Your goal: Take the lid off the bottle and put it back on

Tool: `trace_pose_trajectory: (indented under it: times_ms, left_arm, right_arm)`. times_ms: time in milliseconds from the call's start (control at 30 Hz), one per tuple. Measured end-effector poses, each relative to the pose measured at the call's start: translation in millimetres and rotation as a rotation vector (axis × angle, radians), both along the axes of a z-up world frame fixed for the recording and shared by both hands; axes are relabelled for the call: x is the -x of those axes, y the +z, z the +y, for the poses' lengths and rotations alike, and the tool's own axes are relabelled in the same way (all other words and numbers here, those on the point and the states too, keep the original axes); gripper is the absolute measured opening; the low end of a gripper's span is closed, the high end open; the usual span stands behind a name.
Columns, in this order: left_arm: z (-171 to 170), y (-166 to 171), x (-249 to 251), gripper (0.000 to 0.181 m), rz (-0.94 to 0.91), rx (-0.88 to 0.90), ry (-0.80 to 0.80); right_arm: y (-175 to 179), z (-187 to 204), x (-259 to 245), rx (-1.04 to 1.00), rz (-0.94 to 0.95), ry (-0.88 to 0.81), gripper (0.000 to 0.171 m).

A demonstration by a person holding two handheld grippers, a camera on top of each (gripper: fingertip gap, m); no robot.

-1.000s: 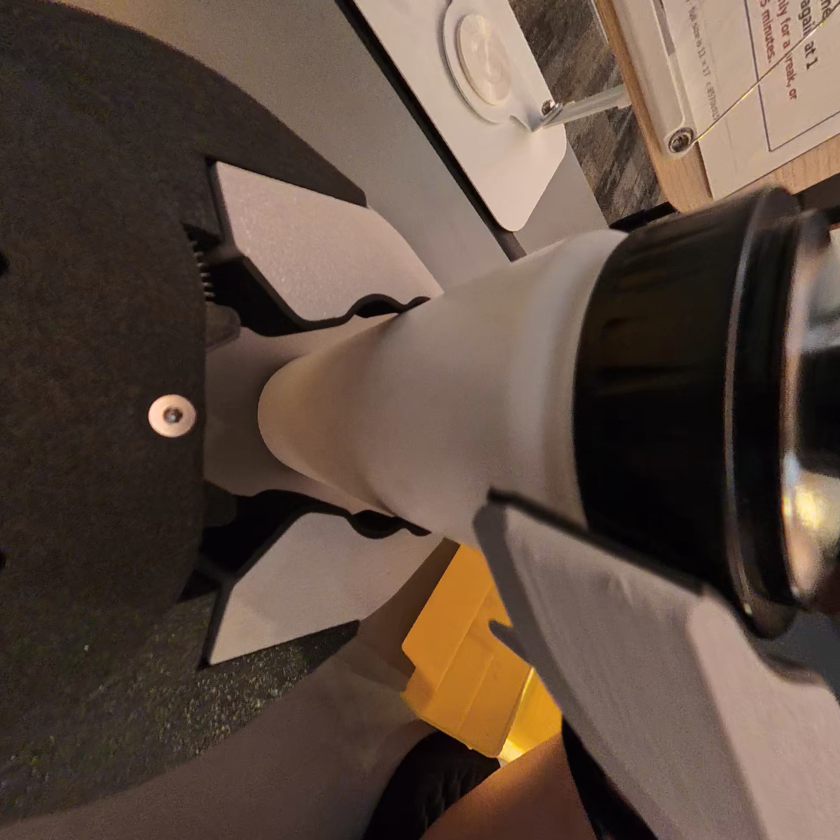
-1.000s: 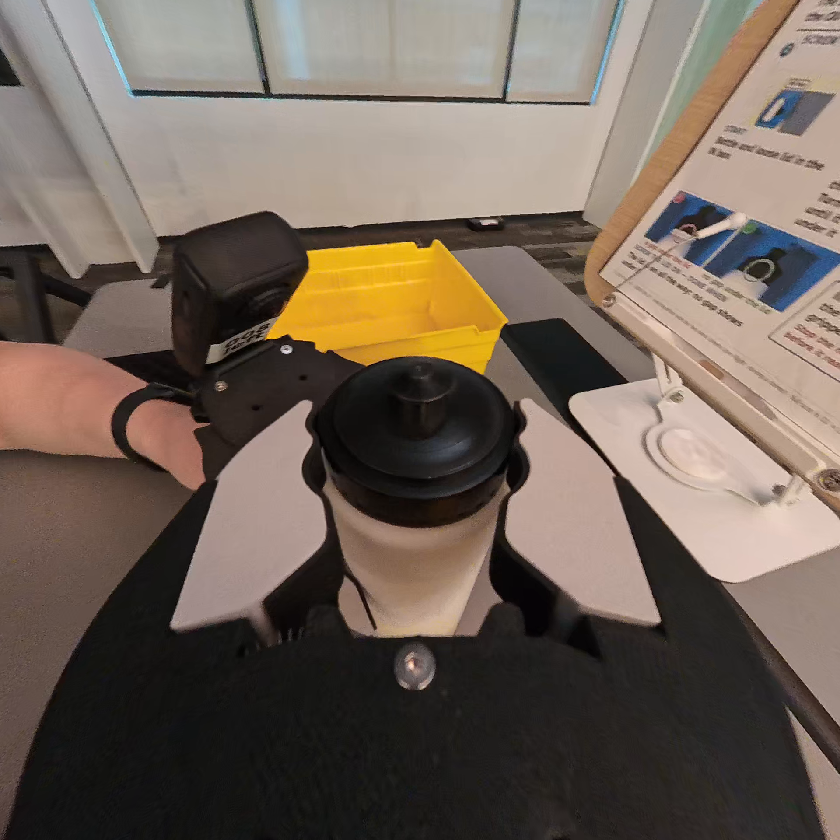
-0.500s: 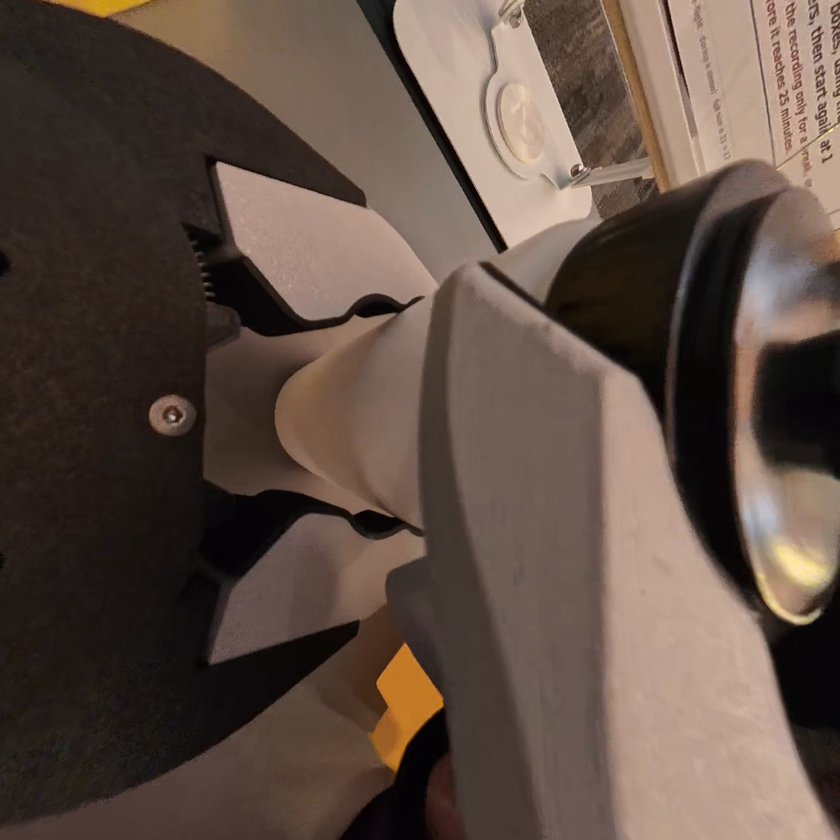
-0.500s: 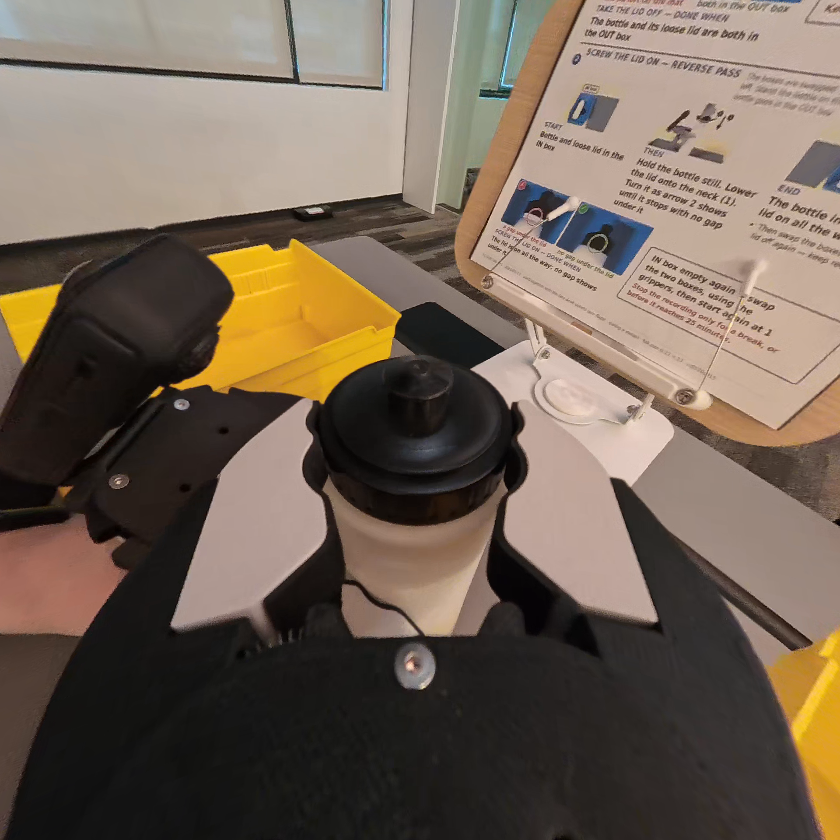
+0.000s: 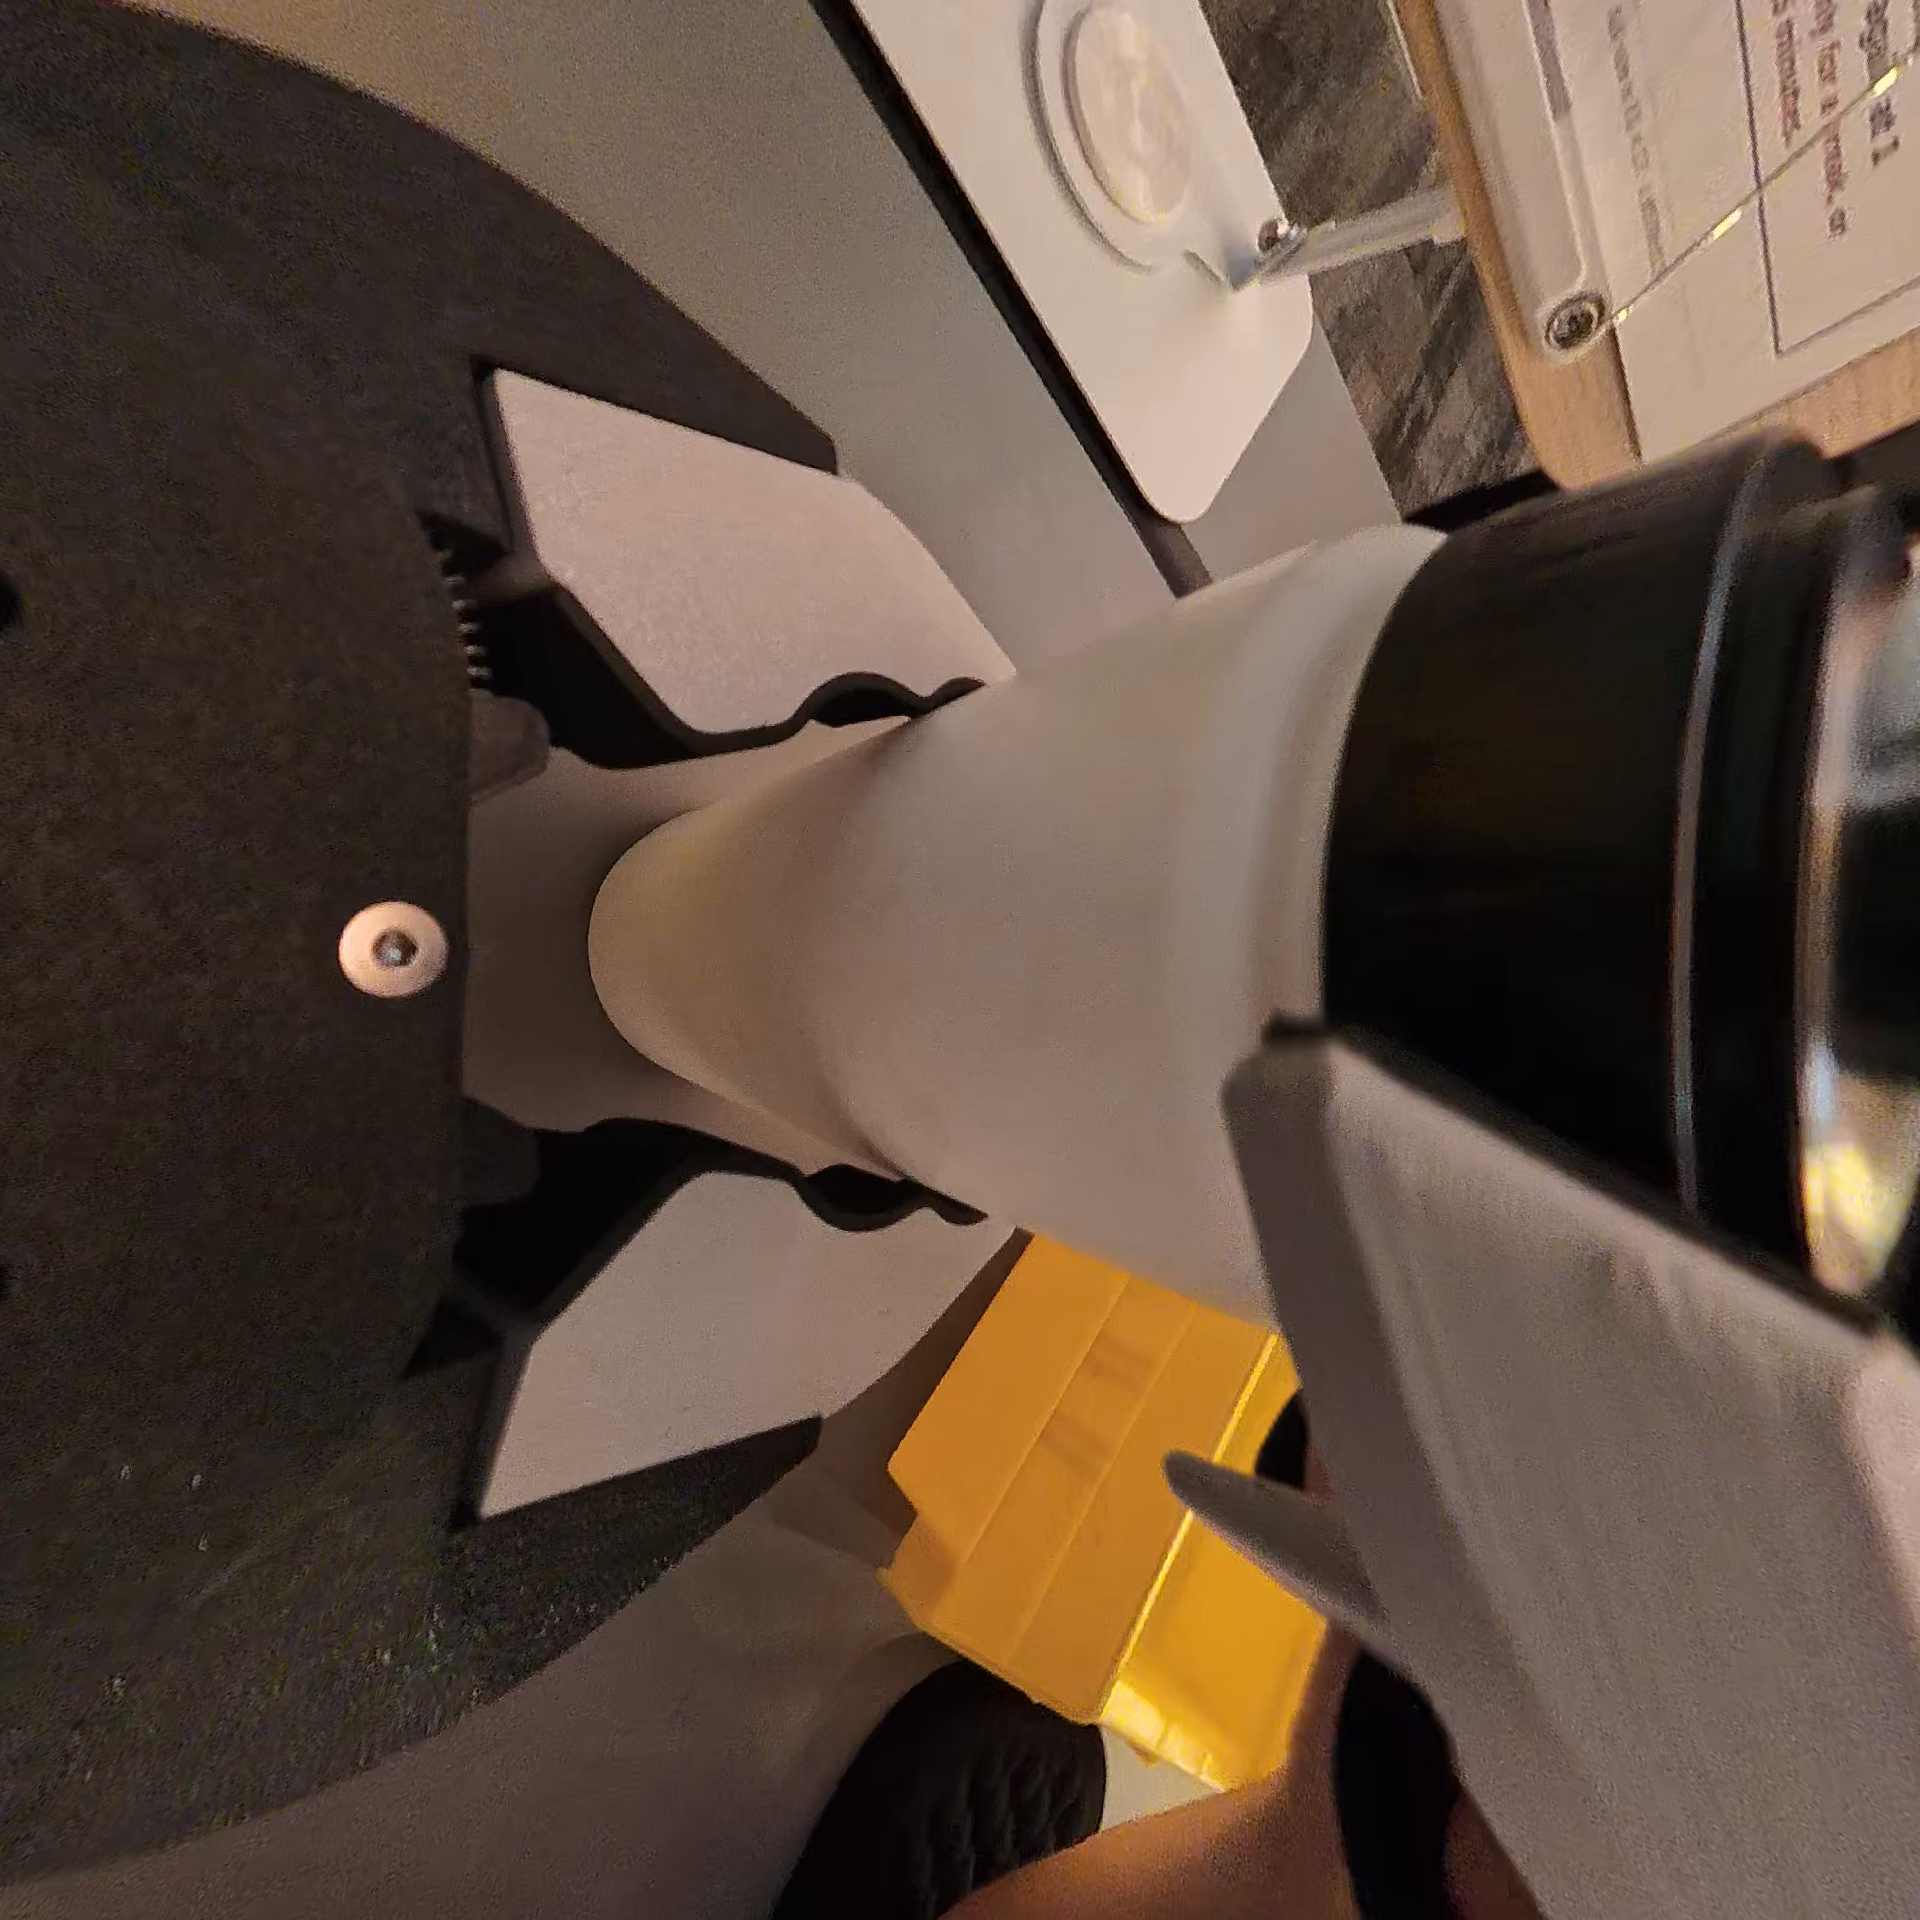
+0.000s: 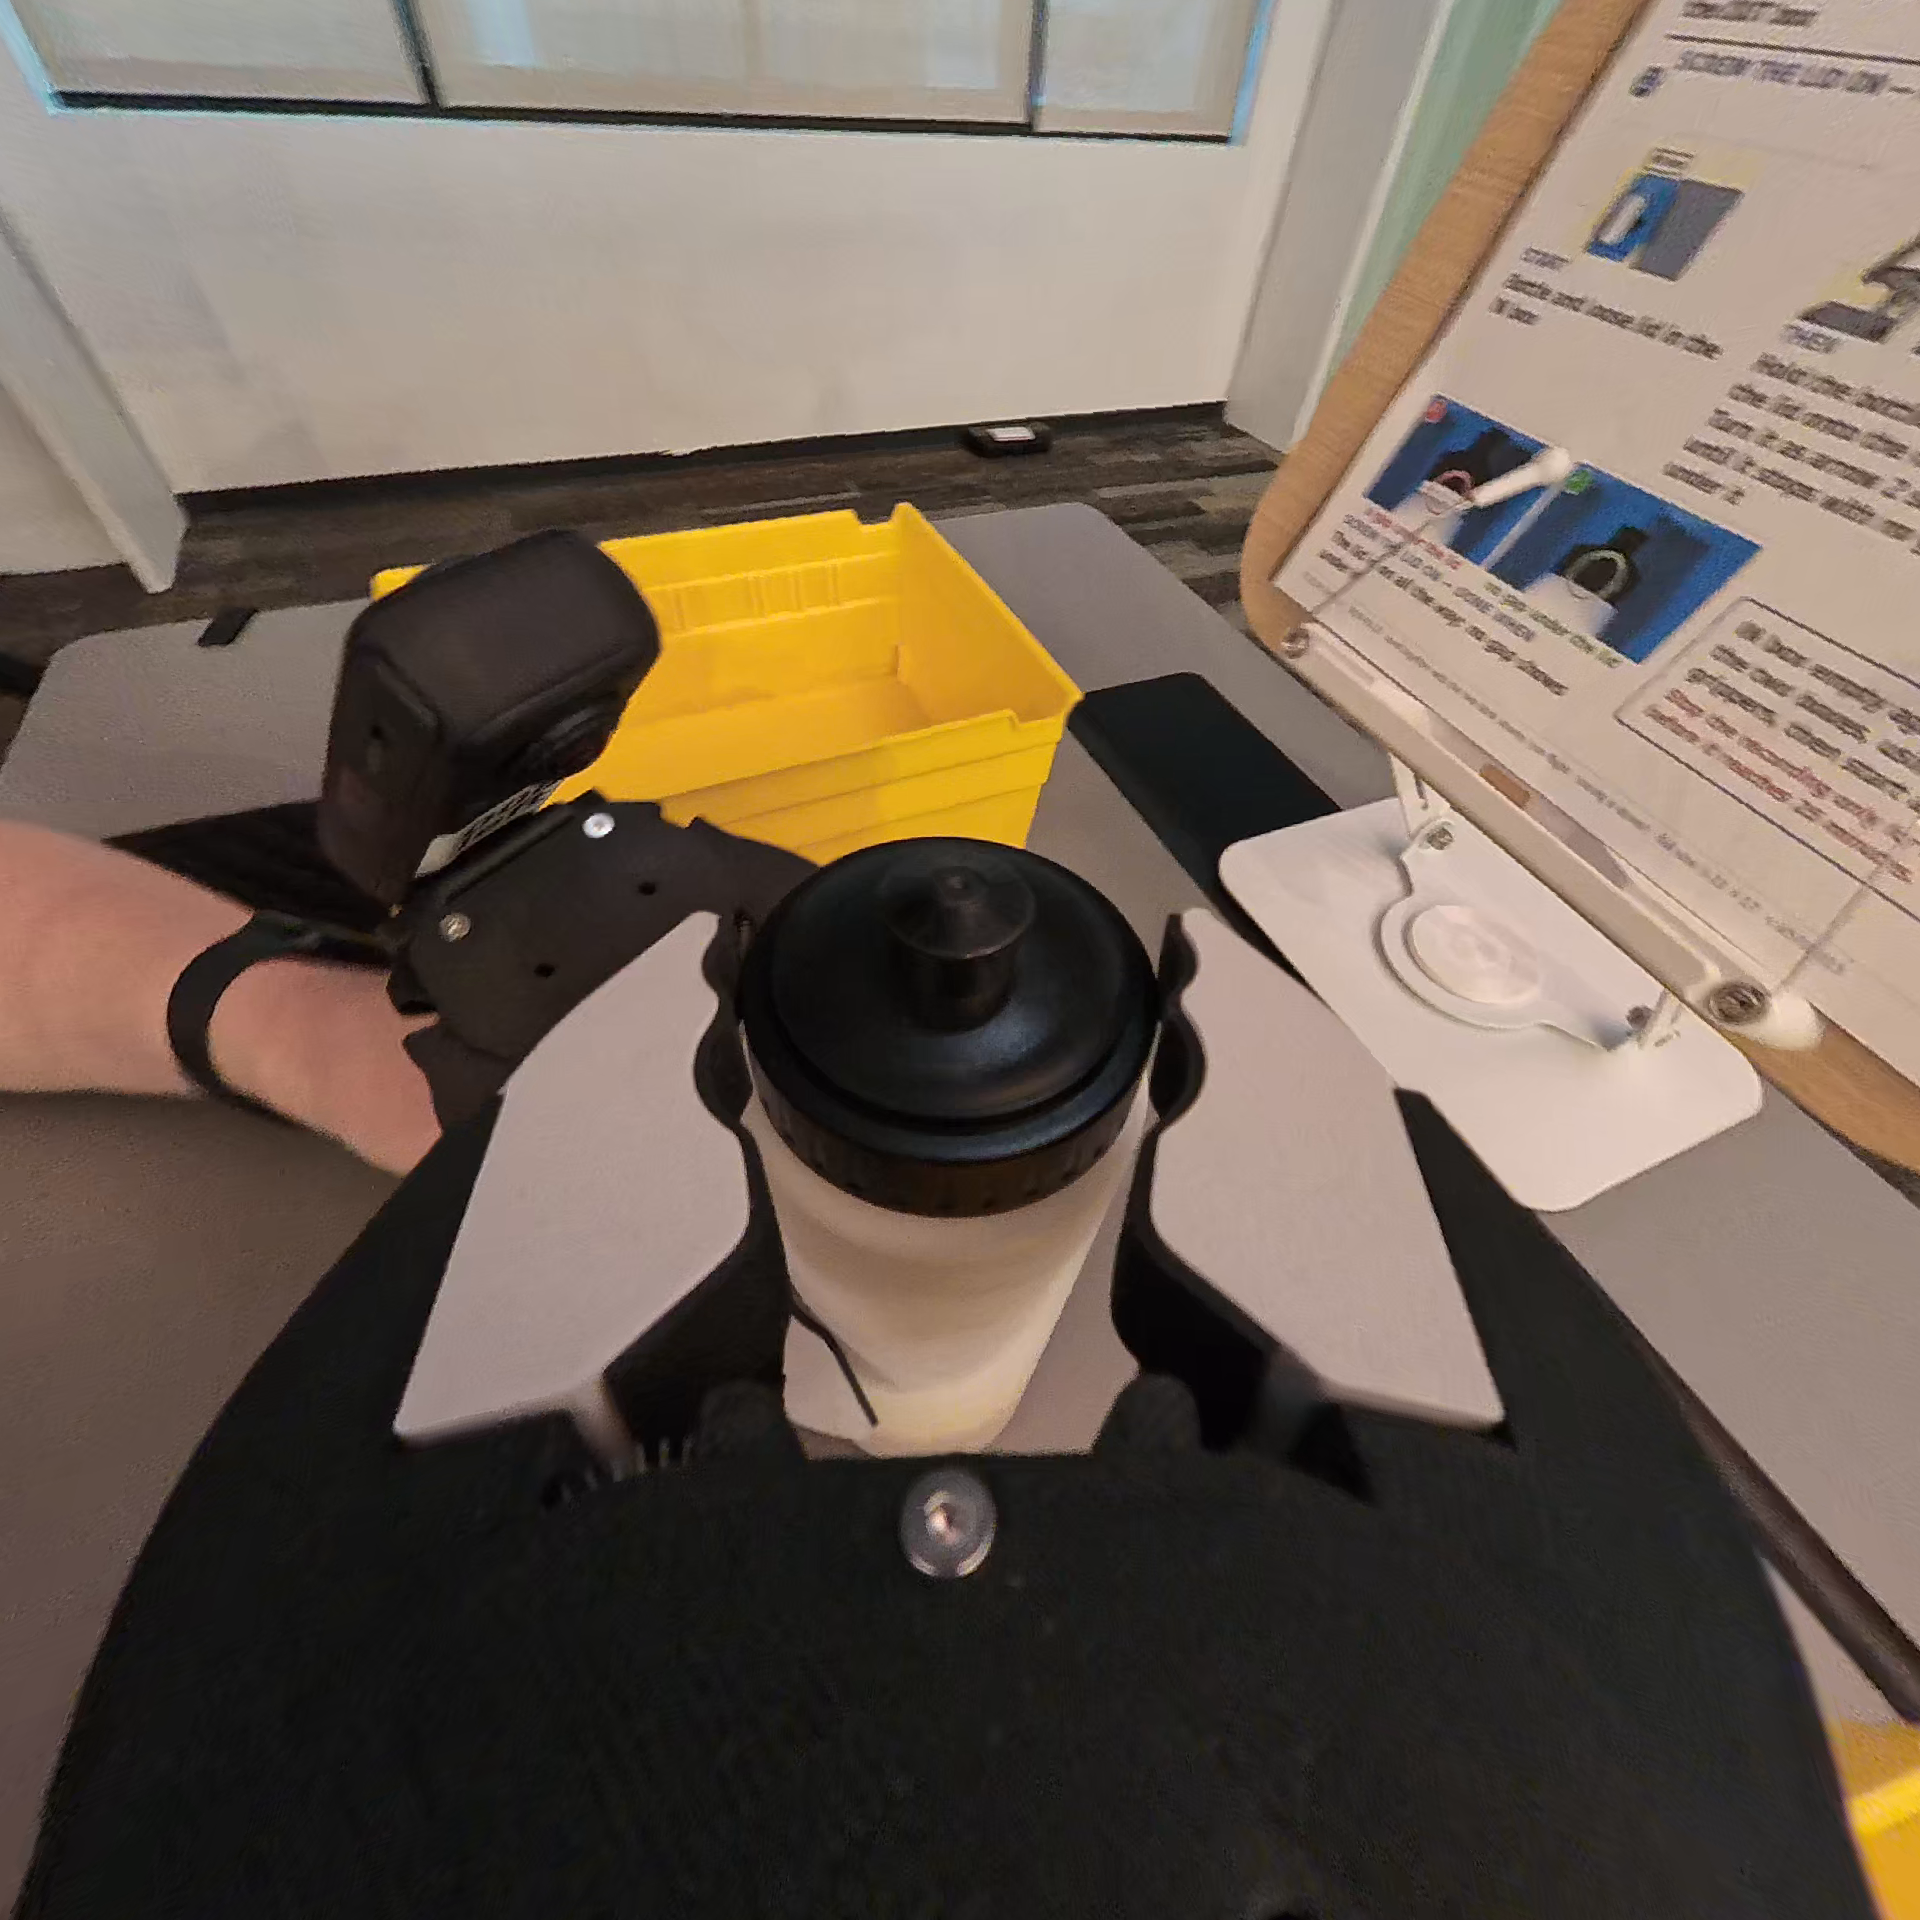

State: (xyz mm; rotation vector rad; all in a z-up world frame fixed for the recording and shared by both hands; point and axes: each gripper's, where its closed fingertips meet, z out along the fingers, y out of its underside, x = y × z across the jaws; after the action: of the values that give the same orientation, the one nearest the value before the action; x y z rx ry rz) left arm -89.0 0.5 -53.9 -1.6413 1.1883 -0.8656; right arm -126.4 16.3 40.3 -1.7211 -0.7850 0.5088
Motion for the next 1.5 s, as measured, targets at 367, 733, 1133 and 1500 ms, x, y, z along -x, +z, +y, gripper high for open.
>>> trace_pose_trajectory:
  times_ms: [367, 733, 1133, 1500]
  left_arm:
    - [10.0, -0.4, 6.8, 0.085, 0.024, -0.025, 0.069]
    - [-0.9, -1.3, -0.1, 0.085, 0.029, -0.023, -0.007]
    - [11.4, -2.1, 8.8, 0.085, 0.059, -0.018, 0.093]
    - [7.6, -2.0, 5.6, 0.085, 0.055, -0.015, 0.018]
  right_arm:
    - [1.8, 8.9, 5.3, -0.062, -0.027, -0.198, 0.078]
    - [5.1, -7.9, -2.2, -0.007, -0.005, 0.066, 0.073]
    - [4.8, 7.8, 0.3, -0.08, -0.067, -0.335, 0.071]
    - [-6.6, -1.4, -0.1, -0.009, -0.105, -0.003, 0.082]
